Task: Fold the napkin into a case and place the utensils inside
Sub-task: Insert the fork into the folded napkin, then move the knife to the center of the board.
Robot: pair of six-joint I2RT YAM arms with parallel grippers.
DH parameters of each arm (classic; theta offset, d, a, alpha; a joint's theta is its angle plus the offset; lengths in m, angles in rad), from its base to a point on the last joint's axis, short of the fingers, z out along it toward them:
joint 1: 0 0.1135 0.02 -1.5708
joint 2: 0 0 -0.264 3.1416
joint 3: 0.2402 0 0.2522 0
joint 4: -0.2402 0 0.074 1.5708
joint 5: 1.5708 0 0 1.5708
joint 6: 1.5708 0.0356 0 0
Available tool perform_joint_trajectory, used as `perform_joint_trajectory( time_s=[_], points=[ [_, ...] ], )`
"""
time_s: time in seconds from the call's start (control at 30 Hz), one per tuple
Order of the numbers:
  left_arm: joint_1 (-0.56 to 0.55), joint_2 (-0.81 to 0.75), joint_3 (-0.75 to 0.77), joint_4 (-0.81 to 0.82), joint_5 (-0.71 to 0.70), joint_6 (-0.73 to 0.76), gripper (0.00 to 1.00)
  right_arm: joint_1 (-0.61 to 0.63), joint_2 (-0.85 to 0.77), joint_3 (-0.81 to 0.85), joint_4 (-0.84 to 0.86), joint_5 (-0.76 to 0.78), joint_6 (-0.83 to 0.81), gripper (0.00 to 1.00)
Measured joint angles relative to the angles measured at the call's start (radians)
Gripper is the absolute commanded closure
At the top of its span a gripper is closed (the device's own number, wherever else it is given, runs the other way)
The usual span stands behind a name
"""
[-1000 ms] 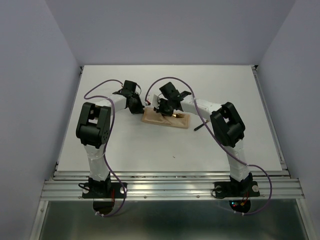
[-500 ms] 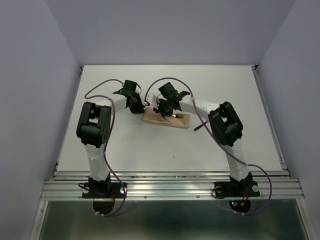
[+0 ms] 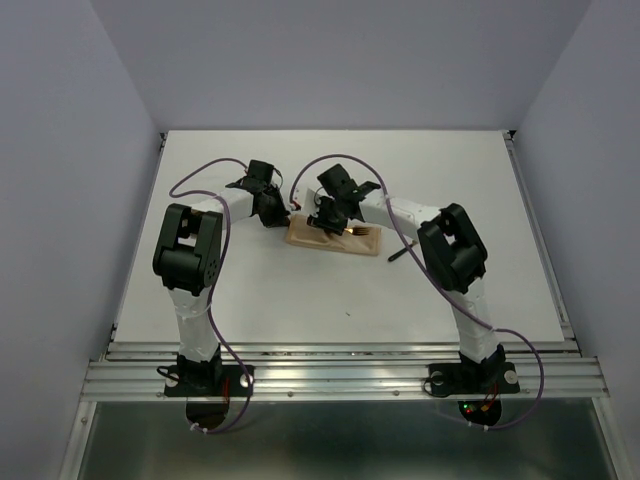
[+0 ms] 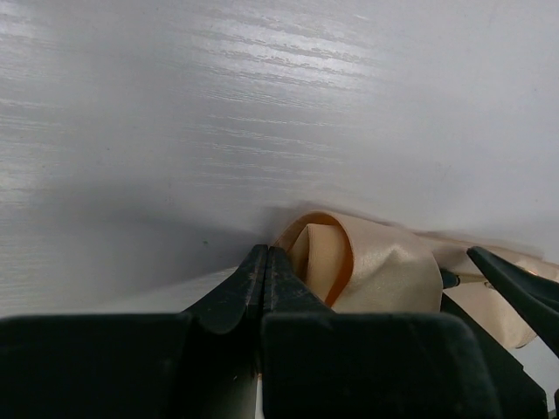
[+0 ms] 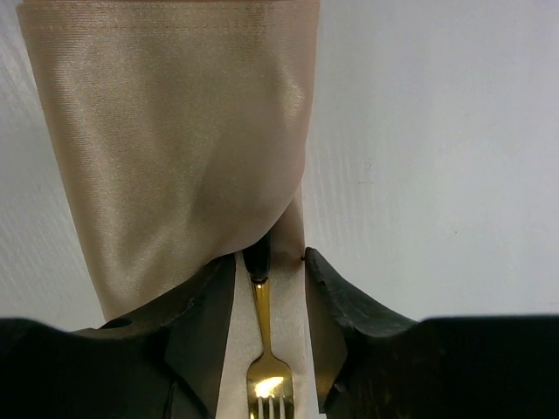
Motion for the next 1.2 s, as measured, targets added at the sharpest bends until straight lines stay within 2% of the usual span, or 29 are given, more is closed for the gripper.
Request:
perform_joint_trajectory(
  time_s=[0.17, 0.47, 0.57, 0.77, 0.9, 1.13, 1.2],
  points=[
    [0.000, 0.000, 0.000, 0.000, 0.003, 0.005, 0.97, 0.000, -0.053, -0.023, -0.002, 0.008, 0.005, 0.50],
    [-0.001, 0.000, 0.001, -0.001, 0.003, 0.019, 0.95, -0.024, -0.220, -0.106, 0.012, -0.005, 0.064, 0.48],
    [0.000, 0.000, 0.003, -0.005, -0.013, 0.022, 0.95, -0.065, -0.330, -0.233, 0.056, 0.009, 0.122, 0.47],
    [0.010, -0.016, 0.009, -0.053, -0.077, 0.032, 0.92, -0.188, -0.599, -0.553, 0.138, 0.087, 0.228, 0.36],
    [0.022, -0.083, 0.009, -0.118, -0.142, 0.039, 0.89, -0.190, -0.707, -0.700, 0.142, 0.189, 0.367, 0.32],
    [0.027, -0.319, 0.009, -0.172, -0.236, 0.049, 0.88, -0.220, -0.719, -0.804, 0.163, 0.303, 0.687, 0.32],
    [0.027, -0.376, 0.007, -0.176, -0.249, 0.051, 0.86, -0.237, -0.715, -0.812, 0.162, 0.320, 0.727, 0.32]
  ],
)
